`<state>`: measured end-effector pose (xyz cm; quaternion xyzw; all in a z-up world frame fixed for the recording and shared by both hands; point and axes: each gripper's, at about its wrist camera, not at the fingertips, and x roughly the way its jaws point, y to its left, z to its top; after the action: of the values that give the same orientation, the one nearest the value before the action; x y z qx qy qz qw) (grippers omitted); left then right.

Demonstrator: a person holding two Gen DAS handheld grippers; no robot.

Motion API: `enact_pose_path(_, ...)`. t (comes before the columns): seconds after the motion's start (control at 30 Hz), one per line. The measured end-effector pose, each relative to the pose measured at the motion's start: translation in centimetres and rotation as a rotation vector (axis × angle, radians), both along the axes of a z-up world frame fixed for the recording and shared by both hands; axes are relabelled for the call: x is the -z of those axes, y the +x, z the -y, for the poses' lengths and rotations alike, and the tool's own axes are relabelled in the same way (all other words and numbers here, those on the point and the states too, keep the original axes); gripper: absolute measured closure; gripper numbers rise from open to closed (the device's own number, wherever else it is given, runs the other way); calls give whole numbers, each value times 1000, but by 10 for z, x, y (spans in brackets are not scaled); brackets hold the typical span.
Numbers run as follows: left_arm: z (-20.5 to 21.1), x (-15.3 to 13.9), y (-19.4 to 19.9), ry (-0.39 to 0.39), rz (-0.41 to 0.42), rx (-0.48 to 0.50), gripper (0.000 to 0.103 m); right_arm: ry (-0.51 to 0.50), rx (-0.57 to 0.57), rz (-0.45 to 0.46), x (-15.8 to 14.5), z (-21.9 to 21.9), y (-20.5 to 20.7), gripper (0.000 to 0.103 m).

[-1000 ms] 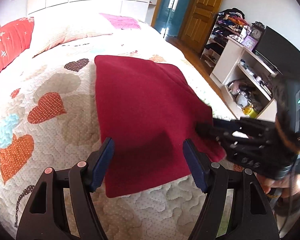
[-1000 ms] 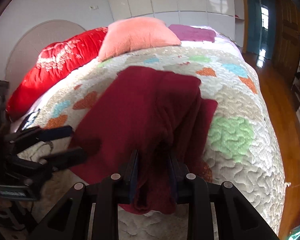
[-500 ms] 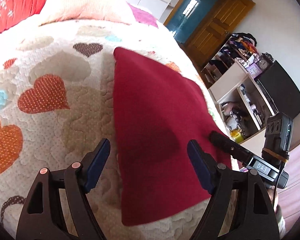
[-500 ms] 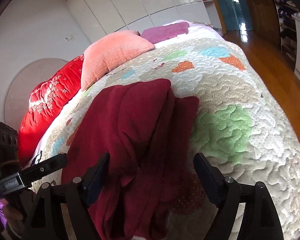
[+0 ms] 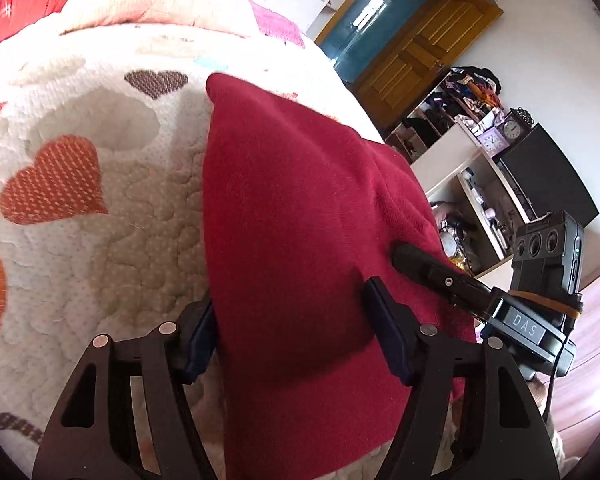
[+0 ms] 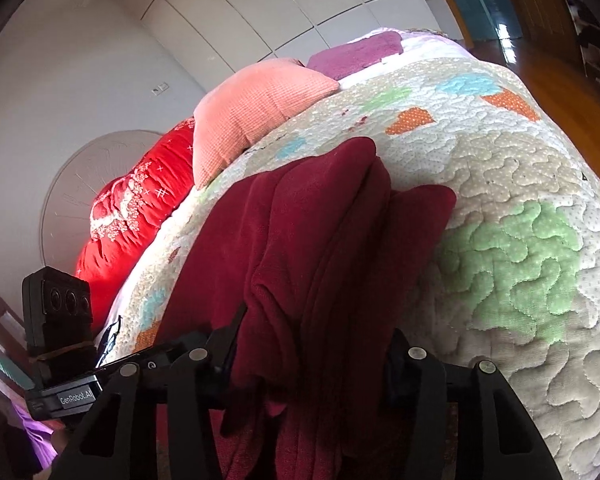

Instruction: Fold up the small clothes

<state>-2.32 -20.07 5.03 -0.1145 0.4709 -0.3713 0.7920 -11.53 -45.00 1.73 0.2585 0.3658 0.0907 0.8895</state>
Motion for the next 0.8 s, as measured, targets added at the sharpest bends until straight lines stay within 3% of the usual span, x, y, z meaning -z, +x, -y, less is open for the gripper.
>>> enact_pose_path(0.13, -29, -22, -15, 28, 73, -38, 35, 20, -75, 29, -8, -32, 1, 55)
enact_pose_path(0.23, -53, -22, -23, 55, 61, -81, 35, 31, -120, 16, 1, -56, 7, 55)
enact_pose_path(0.33, -70, -7, -26, 96, 13, -98, 35, -22, -100, -47, 10, -66, 9, 45)
enact_pose_path(0.5, -78, -5, -36, 109, 32, -123, 35, -72, -56, -99, -1, -57, -10, 43)
enact_pose_path(0.67, -72, -12, -39, 175, 91, -147, 34, -195, -41, 67, -49, -65, -31, 43)
enact_pose_path(0.8, -74, -17, -43, 194, 129, -187, 35, -315, -124, 98, -56, -92, -22, 57)
